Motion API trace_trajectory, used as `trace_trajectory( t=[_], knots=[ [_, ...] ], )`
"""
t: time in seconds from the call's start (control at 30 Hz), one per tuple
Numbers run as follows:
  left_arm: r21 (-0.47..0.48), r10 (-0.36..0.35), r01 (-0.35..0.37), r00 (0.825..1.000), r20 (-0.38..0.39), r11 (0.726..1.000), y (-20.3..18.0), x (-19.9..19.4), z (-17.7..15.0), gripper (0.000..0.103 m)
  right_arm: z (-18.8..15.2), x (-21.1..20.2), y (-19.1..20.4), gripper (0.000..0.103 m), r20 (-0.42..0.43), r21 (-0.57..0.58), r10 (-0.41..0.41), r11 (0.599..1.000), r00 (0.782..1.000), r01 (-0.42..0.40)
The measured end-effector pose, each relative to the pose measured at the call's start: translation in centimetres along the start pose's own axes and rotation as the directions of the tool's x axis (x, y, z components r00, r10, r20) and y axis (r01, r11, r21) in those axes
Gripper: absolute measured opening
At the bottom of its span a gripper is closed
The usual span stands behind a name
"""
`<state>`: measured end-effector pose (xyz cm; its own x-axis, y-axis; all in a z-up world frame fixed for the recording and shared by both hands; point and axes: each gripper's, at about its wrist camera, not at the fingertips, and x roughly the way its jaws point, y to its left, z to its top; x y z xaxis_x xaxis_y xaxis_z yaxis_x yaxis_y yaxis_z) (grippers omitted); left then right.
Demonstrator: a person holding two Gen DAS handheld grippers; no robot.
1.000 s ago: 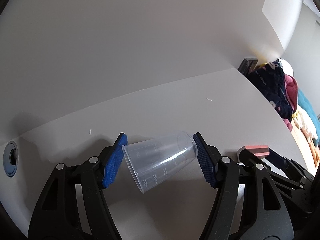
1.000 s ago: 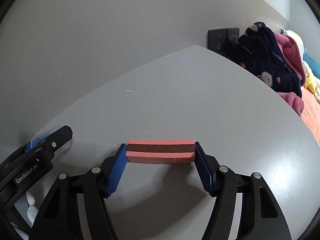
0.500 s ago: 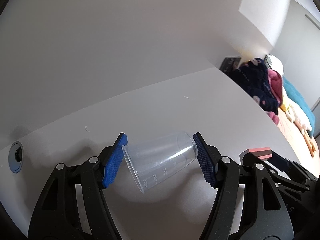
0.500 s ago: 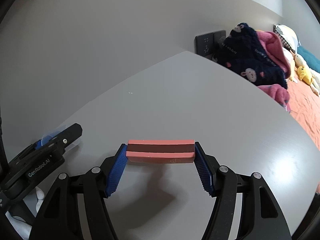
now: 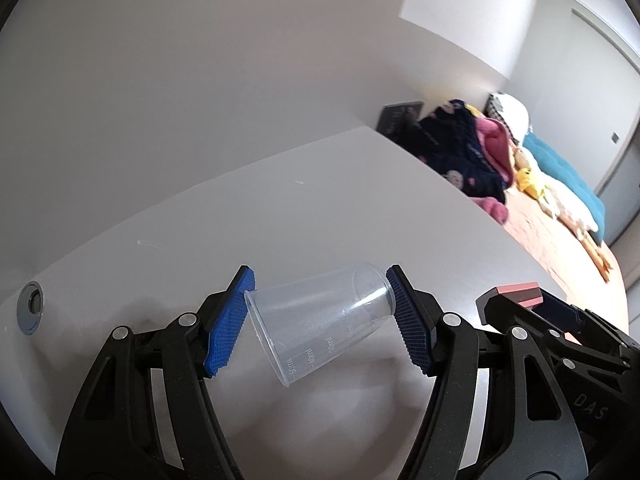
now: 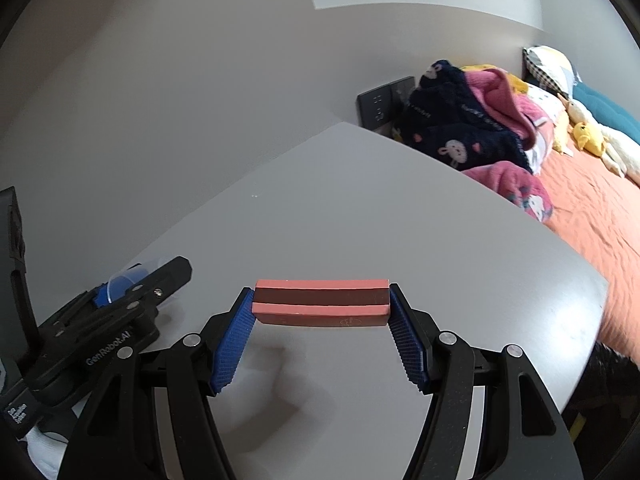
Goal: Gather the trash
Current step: 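Lift the plastic cup and pink block and carry them over the bin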
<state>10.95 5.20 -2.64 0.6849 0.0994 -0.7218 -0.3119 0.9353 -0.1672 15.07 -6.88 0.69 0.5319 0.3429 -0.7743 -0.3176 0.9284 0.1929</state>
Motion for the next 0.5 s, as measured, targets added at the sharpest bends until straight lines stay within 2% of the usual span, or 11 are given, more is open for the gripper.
trace_trajectory(
  t=[0.5],
  knots=[
    [0.112,-0.098,0.098,0.995,-0.001,0.989,-5.8,-3.4,-1.6,0.066,-2.9,-7.3,-3.3,0.067,0.061,0.052,-0.027,0.998,0.998,0.024]
  ],
)
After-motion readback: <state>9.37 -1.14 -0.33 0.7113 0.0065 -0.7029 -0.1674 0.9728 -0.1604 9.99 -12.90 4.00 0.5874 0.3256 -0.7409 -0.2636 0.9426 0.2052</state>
